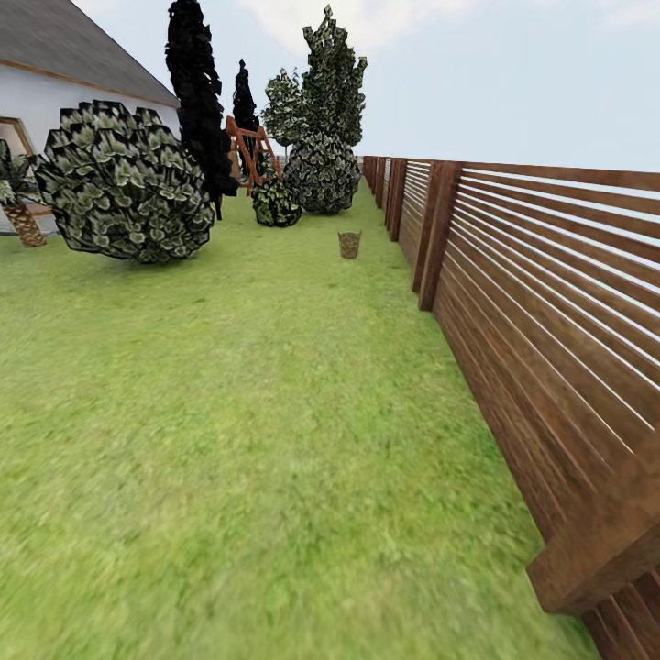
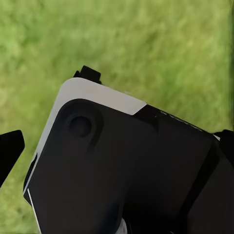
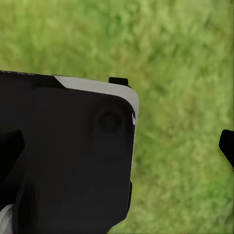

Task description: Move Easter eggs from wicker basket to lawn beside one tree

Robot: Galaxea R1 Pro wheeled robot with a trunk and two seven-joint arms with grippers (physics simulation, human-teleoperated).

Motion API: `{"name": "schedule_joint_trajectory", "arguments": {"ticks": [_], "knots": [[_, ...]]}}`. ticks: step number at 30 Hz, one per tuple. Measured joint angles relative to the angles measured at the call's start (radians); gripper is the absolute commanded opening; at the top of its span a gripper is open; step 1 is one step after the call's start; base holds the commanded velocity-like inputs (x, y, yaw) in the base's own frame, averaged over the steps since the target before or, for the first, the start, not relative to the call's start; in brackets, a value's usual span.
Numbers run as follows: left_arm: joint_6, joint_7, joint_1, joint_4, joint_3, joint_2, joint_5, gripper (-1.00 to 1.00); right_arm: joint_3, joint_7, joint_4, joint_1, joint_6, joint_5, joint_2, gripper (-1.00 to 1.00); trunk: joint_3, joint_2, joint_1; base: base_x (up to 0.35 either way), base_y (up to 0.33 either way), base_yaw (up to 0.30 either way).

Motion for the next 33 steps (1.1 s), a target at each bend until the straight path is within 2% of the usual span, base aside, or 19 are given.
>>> {"name": "schedule_joint_trajectory", "arguments": {"ticks": [33], "knots": [[0.0,0.0,0.0,0.0,0.0,0.0,0.0,1.0,0.0,0.0,0.0,0.0,0.0,0.0,0.0,1.0,0.0,0.0,0.0,0.333,0.0,0.0]]}}
